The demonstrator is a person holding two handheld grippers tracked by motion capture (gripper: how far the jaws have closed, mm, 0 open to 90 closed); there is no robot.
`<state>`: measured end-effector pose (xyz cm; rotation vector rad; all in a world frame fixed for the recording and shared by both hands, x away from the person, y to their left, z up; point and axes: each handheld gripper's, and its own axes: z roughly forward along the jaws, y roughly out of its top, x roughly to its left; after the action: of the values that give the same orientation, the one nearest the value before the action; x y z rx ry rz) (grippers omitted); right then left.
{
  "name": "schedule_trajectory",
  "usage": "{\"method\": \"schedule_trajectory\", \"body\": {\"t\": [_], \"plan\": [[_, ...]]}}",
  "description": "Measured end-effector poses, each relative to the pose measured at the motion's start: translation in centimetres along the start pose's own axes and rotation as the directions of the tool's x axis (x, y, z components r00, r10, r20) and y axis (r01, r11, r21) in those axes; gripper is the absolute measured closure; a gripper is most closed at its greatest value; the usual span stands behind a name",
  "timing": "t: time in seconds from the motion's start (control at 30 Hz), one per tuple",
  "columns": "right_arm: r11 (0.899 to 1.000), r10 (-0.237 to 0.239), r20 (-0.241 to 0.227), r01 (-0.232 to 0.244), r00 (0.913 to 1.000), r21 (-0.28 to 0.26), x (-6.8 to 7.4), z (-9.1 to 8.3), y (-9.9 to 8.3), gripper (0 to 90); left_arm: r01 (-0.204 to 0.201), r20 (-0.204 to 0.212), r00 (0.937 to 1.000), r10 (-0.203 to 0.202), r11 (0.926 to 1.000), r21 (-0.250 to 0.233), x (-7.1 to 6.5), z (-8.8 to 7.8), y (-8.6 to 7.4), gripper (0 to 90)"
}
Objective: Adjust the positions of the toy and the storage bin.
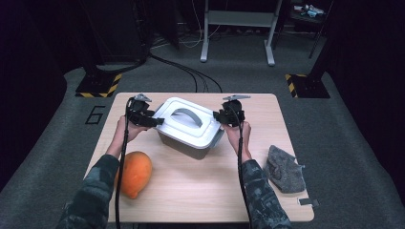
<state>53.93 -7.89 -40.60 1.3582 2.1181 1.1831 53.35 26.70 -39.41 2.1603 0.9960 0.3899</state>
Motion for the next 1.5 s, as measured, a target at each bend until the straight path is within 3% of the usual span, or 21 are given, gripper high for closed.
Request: {"method": "schedule_trajectory", "body": {"t": [0.1, 0.2, 0.9, 1.07, 1.5], "plan": [[1.0, -0.012, 0.018, 0.013, 0.9998, -0.009, 0.3, -0.1, -0.1, 68.3, 0.017, 0.01, 0.9998, -0.017, 0.9998, -0.013, 0.2, 0.1, -0.2, 38.0], [1.0, 0.012, 0.003, -0.012, 0.9999, -0.004, 0.0, -0.3, -0.3, 68.7, 0.035, 0.026, 0.9991, -0.034, 0.9993, -0.015, 0.4, 0.1, -0.3, 39.4], [0.999, 0.048, -0.002, -0.048, 0.9988, 0.005, 0.7, -1.7, -1.5, 67.7, 0.027, -0.01, 0.9996, -0.027, 0.9995, -0.015, 0.4, 0.0, -0.1, 39.7], [0.999, 0.036, -0.008, -0.036, 0.9993, 0.009, 1.2, -2.4, -2.0, 67.3, 0.033, -0.017, 0.9993, -0.034, 0.9991, -0.025, 0.3, 0.1, -0.2, 40.4], [0.999, 0.034, -0.047, -0.034, 0.9983, -0.001, 1.7, -3.6, -3.3, 65.9, 0.032, -0.004, 0.9995, -0.032, 0.9994, -0.011, 0.3, 0.1, -0.1, 41.3]]}}
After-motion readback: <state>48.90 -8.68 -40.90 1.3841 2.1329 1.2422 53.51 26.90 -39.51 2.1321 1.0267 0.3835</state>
